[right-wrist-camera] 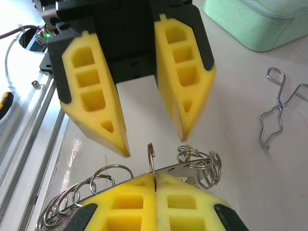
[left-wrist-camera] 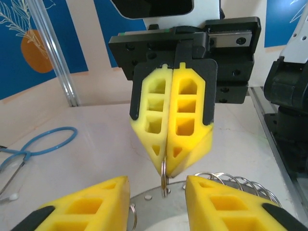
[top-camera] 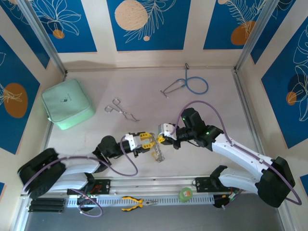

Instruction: Put the keys on the keyring

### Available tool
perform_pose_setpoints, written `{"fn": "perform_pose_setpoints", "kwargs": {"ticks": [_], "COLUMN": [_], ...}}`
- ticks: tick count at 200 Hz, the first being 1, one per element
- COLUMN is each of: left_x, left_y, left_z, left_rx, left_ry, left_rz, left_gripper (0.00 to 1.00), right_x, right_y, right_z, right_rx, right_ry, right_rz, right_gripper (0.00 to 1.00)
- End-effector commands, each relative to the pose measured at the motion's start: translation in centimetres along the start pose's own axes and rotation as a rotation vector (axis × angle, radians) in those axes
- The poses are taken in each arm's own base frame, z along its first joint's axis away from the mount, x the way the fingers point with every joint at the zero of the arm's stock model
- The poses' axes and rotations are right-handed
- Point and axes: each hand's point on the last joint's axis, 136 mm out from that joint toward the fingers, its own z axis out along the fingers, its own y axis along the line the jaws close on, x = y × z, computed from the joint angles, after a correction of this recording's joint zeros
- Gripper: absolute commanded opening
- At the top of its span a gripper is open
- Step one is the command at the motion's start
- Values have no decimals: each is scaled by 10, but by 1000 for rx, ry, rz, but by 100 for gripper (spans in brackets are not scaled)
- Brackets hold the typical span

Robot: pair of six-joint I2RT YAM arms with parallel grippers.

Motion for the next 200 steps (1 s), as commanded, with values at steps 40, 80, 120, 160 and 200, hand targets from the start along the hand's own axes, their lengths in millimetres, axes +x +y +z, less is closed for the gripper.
{"fn": "perform_pose_setpoints", "kwargs": {"ticks": [40, 80, 120, 160, 200], "left_x": [23, 23, 16, 17, 15], "left_y": [7, 7, 9, 9, 11], "left_z": [-22, -19, -10, -9, -9], "left_rx": [-40, -24, -13, -15, -21], "left_ry": [266, 283, 258, 261, 263], "left_rz": [93, 94, 98, 102, 101], "left_gripper": [34, 34, 29, 23, 14], "right_x": [-1, -9, -13, -11, -15], "right_y": [-5, -7, -4, -1, 3], "right_z": [5, 14, 25, 33, 40], "right_rx": [-1, -18, -32, -40, -58], "right_ry": [137, 153, 190, 241, 251], "right_rz": [-16, -29, -64, -95, -114], "right_gripper": [0, 0, 0, 0, 0]}}
